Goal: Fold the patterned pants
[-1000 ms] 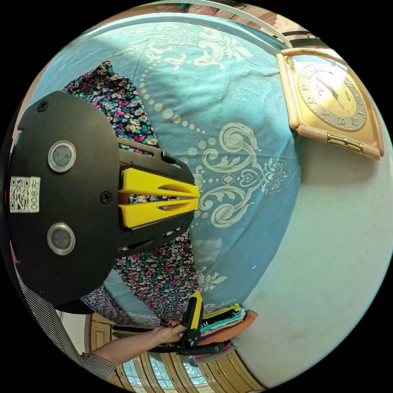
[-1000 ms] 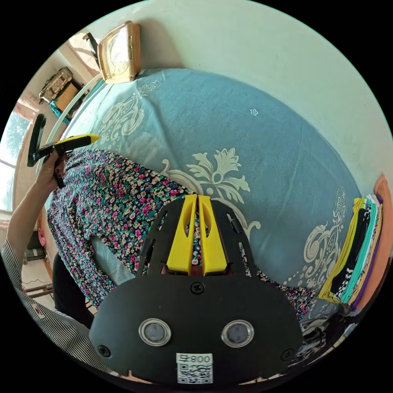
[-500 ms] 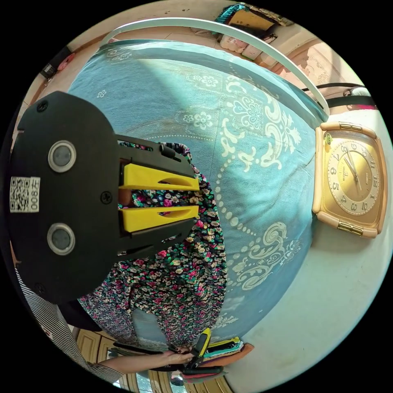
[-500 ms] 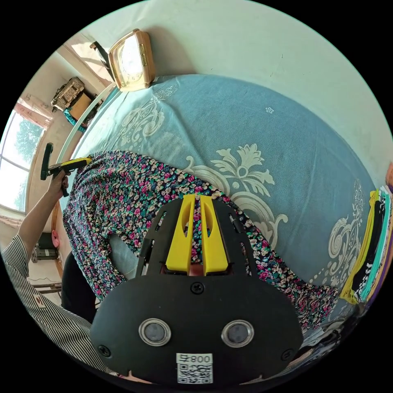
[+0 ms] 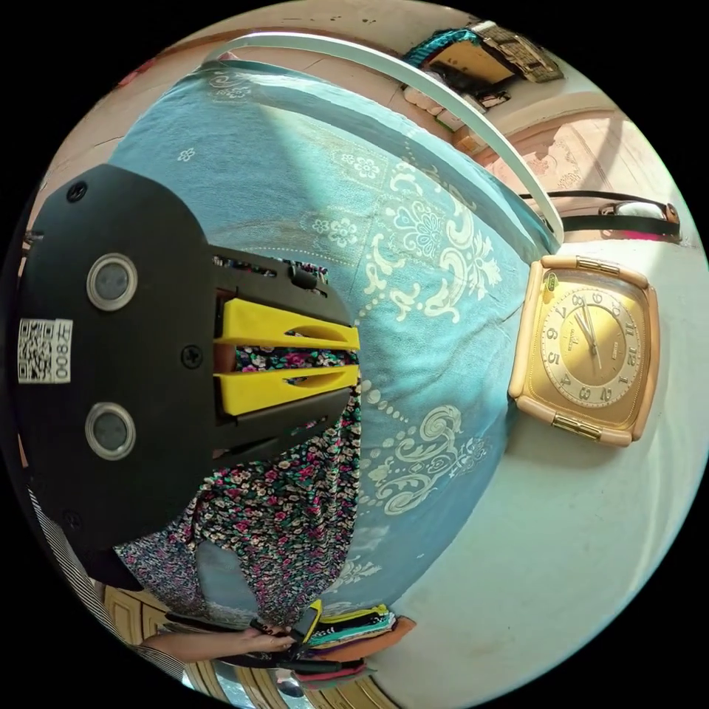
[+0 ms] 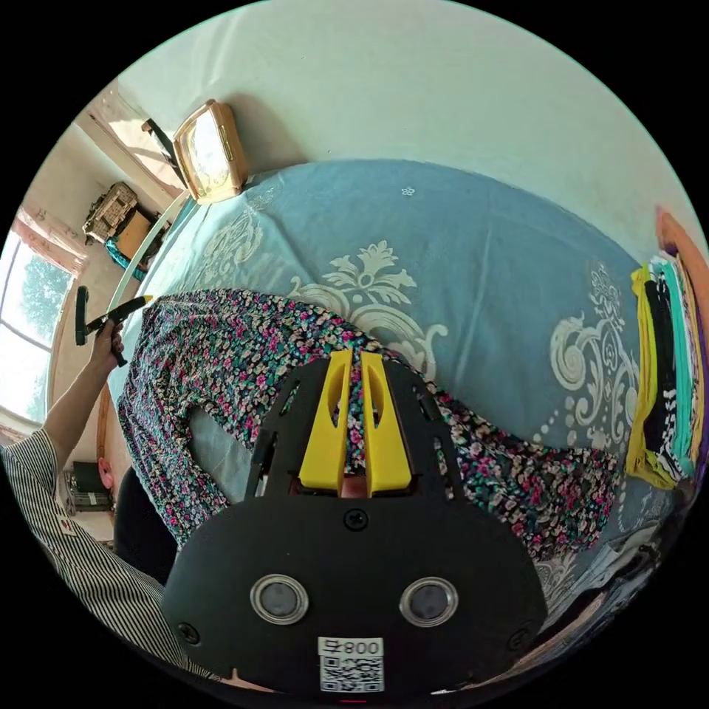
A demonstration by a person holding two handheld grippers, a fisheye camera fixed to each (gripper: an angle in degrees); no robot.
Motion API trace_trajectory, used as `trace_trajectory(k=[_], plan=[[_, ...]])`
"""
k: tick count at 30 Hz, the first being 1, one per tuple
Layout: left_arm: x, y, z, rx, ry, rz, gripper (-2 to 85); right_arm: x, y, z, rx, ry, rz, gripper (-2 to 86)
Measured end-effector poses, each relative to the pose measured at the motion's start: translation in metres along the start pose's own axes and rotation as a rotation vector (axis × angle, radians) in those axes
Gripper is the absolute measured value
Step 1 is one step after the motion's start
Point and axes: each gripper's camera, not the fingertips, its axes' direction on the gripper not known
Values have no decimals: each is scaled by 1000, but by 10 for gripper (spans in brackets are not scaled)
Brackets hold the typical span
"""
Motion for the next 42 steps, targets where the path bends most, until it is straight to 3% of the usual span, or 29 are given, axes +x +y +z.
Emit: trace_trajectory(k=[4, 13, 20, 25, 36, 42], plan=[[37, 7, -2, 52, 154, 55, 51, 75, 57, -53, 31, 156, 196, 54], [224, 6, 60, -147, 489, 478, 59, 182, 105, -119, 45, 261, 460, 70], [328, 1, 108, -233, 400, 606, 40, 220, 118, -124, -34, 264, 526, 60], [353, 1, 124, -255, 389, 570, 8, 220, 138, -147, -18, 267, 491, 18], [375, -2, 70, 6, 544, 546, 2, 191, 231, -309, 409, 182, 424, 10], [417, -15, 108, -48, 484, 541, 9, 237, 183, -289, 264, 113, 457, 25]])
